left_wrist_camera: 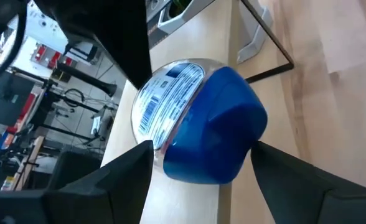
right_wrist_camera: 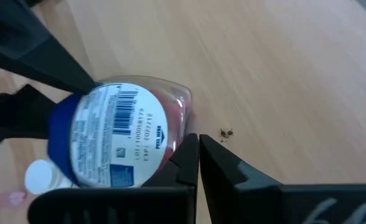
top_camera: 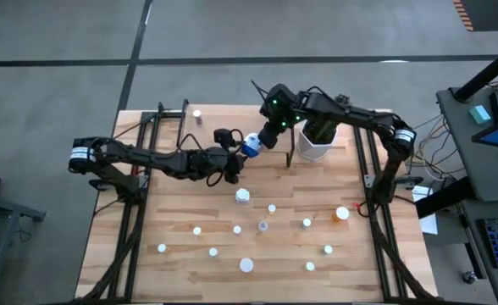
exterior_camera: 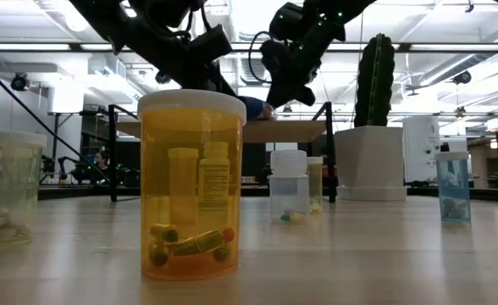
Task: Pick and place medicine bottles onto shelf by color
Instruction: Put the blue pill bottle on the shelf
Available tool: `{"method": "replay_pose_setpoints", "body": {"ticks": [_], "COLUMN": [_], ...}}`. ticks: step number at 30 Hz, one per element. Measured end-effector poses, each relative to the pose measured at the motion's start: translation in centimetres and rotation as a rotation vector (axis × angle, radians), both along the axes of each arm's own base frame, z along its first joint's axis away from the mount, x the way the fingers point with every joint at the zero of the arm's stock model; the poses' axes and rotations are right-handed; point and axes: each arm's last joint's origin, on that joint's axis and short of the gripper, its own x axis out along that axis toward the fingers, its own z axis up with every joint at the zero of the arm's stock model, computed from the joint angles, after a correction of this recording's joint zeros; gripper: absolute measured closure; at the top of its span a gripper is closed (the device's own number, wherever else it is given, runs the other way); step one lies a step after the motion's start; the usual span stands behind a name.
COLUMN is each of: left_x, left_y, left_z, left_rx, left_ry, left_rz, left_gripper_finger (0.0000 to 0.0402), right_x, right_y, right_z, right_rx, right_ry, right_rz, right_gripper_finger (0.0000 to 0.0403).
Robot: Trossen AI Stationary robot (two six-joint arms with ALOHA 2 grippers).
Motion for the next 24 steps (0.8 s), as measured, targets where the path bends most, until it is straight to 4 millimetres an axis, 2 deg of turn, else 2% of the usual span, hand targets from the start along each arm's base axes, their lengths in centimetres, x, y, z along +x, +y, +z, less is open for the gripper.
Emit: {"method": "replay_pose_setpoints", "body": {"ticks": [6,11,17,24], "left_x": [0.6,1.2,1.5,1.5], "left_y": [0.0,0.0,0.2,0.7], "left_z": [-0.1,1.6,3.3,3.5], "left_rx": [0.003,0.001,0.017,-0.006], "left_ry": [-0.038,-0.124,-0.184,-0.201], "left_rz": [-0.003,-0.012,0.026,0.037], "left_gripper_finger": [0.015,0.0154,0.0183,0.0208], "right_x": [0.1,0.1,0.1,0.3], "right_y": [0.0,-0.1,0.2,0.4], "right_z": [-0.3,-0.3,-0.3,-0.3], "right_rx": [0.004,0.002,0.025,0.015], "right_ry": [0.009,0.013,0.009,0.006], "right_rz": [0.001,-0.009,0.008,0.008], "right_gripper_finger": [0.0394,0.0394,0.0394,0.0394]}}
